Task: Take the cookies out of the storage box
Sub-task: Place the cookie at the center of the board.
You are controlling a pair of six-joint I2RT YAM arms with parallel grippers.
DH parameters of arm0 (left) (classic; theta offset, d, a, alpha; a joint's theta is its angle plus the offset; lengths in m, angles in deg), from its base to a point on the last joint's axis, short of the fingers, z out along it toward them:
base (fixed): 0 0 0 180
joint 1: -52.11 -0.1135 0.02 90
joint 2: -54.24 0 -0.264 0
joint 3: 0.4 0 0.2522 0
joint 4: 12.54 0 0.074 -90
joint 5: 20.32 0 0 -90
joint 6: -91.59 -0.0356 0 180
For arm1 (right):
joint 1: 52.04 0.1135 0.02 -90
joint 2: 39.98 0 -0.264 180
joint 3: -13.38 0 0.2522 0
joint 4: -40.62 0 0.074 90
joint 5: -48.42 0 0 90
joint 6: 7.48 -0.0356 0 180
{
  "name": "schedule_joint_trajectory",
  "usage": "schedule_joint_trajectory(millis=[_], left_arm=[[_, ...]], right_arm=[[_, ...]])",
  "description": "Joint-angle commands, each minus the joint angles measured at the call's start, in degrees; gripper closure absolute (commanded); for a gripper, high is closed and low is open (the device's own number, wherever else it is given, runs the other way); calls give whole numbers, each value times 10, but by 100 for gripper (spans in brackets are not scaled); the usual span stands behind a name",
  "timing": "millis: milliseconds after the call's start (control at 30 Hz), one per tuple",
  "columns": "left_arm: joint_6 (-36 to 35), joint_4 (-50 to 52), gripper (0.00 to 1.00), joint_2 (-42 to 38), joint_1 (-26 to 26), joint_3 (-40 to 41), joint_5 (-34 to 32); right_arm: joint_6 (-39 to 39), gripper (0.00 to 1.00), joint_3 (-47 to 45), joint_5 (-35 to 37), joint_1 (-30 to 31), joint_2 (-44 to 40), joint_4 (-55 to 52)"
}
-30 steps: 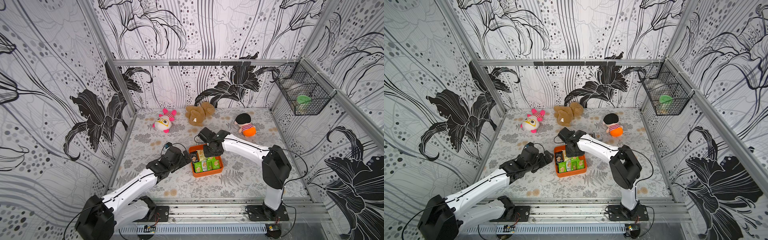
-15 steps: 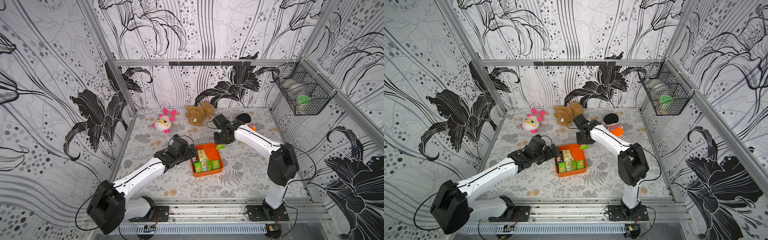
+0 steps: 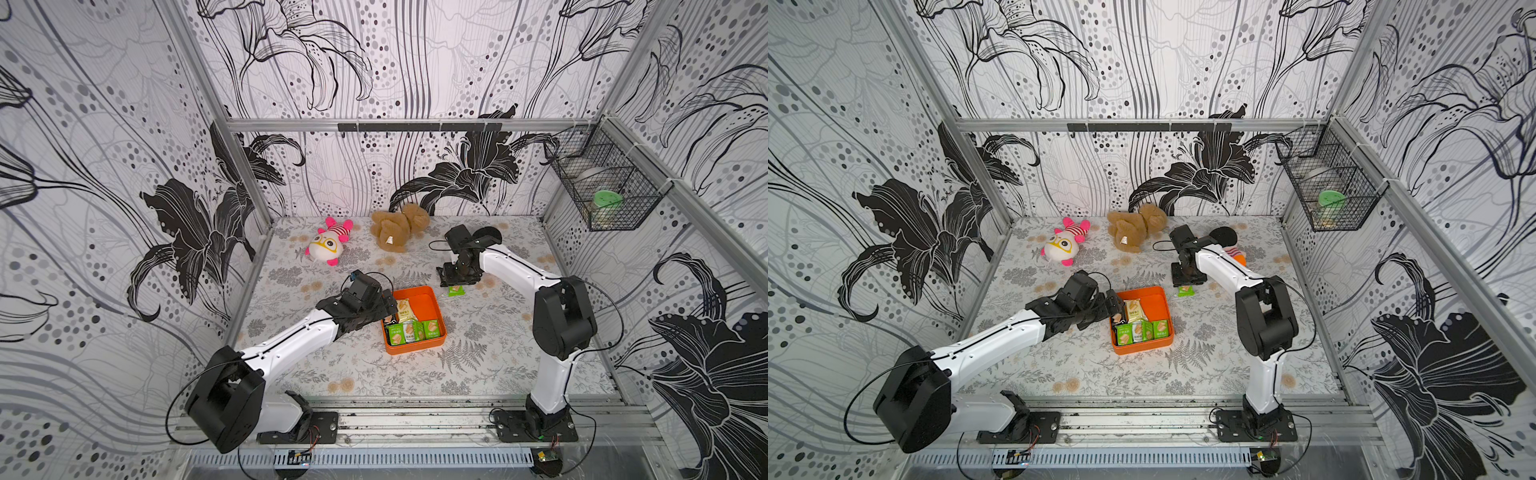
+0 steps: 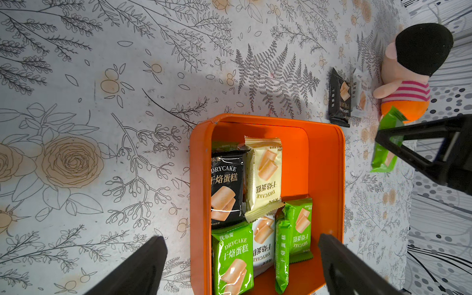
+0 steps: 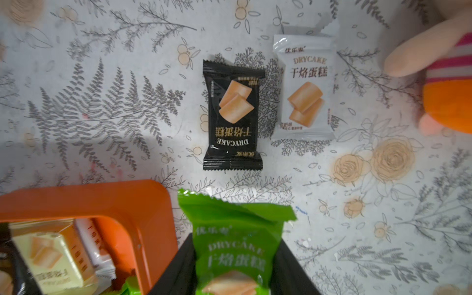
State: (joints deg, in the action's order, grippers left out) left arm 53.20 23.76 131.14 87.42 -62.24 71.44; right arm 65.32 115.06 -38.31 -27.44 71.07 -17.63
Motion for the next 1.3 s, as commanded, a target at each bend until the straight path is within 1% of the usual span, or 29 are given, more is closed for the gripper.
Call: schedule_joint_trajectory(millis=[0, 267, 533, 567, 633, 700, 767, 933, 1067, 1267], left_arm=[[7, -19, 3, 1, 3, 11, -3], [24, -28, 3, 2, 3, 20, -11], [31, -33, 3, 6, 3, 22, -13], [31, -33, 3, 5, 3, 22, -14], [31, -32, 3, 2, 3, 21, -14], [30, -28, 3, -2, 3, 22, -15], [27, -24, 3, -6, 3, 23, -16], [22, -28, 3, -18, 3, 36, -14], [20, -46, 3, -22, 3, 57, -8], [14, -69, 3, -16, 3, 82, 3]], right_arm=[[32, 56, -1, -21, -2, 33, 7], [45, 56, -17, -37, -6, 64, 23], [50, 53, -28, -47, -13, 68, 29], [49, 51, -27, -49, -13, 69, 29], [47, 44, -22, -52, -14, 68, 26], [45, 39, -18, -52, -14, 64, 21], [41, 37, -11, -51, -14, 57, 12], [26, 37, 0, -51, -12, 18, -18], [3, 37, -3, -63, 5, -26, -34], [-45, 39, -27, -71, 74, -78, -38]])
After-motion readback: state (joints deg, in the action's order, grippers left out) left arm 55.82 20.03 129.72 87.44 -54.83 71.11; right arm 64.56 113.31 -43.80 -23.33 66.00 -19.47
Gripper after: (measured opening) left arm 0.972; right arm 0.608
